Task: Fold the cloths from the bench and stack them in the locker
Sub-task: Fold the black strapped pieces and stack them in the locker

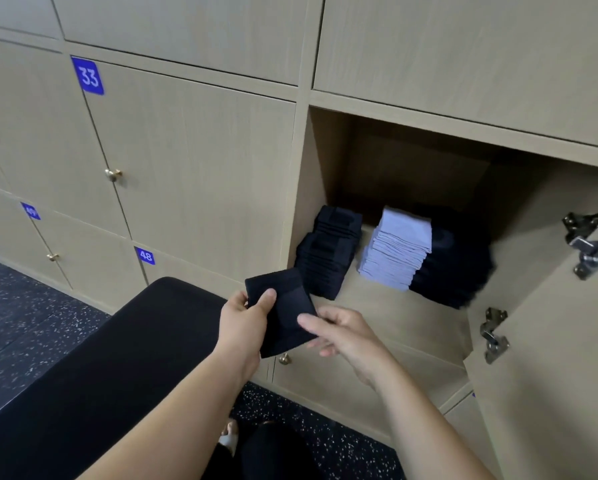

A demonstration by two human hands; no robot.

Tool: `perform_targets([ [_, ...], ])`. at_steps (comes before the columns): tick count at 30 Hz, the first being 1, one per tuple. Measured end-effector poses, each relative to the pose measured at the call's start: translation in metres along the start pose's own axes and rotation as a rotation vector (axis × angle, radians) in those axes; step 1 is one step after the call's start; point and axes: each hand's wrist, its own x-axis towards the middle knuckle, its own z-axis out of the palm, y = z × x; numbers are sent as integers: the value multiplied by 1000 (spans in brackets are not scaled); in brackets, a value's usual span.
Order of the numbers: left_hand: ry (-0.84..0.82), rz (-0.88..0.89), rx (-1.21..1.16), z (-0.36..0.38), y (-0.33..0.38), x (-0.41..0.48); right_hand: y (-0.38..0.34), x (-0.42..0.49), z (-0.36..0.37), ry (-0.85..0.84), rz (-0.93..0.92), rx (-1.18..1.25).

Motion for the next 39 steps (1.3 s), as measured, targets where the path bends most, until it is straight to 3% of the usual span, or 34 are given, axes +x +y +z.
perform_targets([
  [2,-12,-38,-106,3,0,-10,5,-9,6,-19,11,13],
  [4,-14,-10,-91,3,1,-16,3,-14,4,78,4,64],
  [9,-6,148,293,-1,3,-26,-7,-23,-11,353,-58,203],
  [16,-37,200,372,15,2,-26,-6,-26,-22,290,-70,187],
  [25,-253,325,648,37,-6,1,2,29,-59,499,-25,268],
  [32,-301,471,952,40,-9,43,-23,100,-90,627,-67,338],
  [39,-302,558,1109,35,-21,76,-37,154,-93,647,-65,362],
])
